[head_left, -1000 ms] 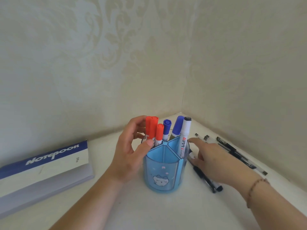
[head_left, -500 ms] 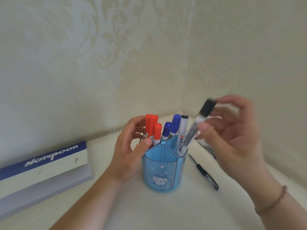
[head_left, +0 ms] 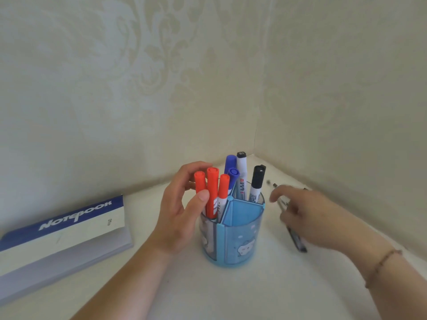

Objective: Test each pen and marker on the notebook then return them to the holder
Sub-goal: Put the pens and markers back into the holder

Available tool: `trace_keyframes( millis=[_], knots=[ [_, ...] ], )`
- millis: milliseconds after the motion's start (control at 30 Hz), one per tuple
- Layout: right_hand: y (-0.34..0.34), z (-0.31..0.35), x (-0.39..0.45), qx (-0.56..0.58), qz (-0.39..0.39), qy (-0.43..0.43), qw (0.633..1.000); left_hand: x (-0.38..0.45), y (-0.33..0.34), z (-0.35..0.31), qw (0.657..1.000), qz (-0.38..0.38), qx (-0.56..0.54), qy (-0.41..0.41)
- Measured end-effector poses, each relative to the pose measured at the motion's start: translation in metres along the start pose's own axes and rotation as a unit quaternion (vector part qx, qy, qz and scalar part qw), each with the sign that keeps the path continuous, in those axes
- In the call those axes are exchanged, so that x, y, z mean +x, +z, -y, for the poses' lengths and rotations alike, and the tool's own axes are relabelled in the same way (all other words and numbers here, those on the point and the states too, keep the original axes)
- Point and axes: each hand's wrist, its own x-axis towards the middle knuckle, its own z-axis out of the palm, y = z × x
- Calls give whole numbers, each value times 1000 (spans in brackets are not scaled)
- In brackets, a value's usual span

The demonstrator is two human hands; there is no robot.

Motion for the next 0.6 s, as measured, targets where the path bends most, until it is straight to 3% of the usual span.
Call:
trace_keyframes(
  millis=[33,67,133,167,300,367,467,600],
  knots=[
    [-9,0,0,100,-65,13,993,0,0,0,1000,0,0,-1],
    [-19,0,-2,246,-116,25,962,0,0,0,1000,-2,1,-1],
    [-37,4,-8,530,-131,10,838,0,1,0,1000,-5,5,1],
    [-41,6,-11,586,-132,-4,799,1,1,-1,1000,-7,7,5],
    [-28,20,-14,550,-196,-30,811,0,2,-1,1000,-9,17,12],
    [-22,30,-17,569,-216,-76,789,-1,2,-2,1000,1,26,15],
    [-17,41,-21,602,-186,-143,763,0,2,-2,999,8,31,17],
    [-4,47,-17,495,-169,-145,840,0,2,-1,999,8,29,20]
  ],
)
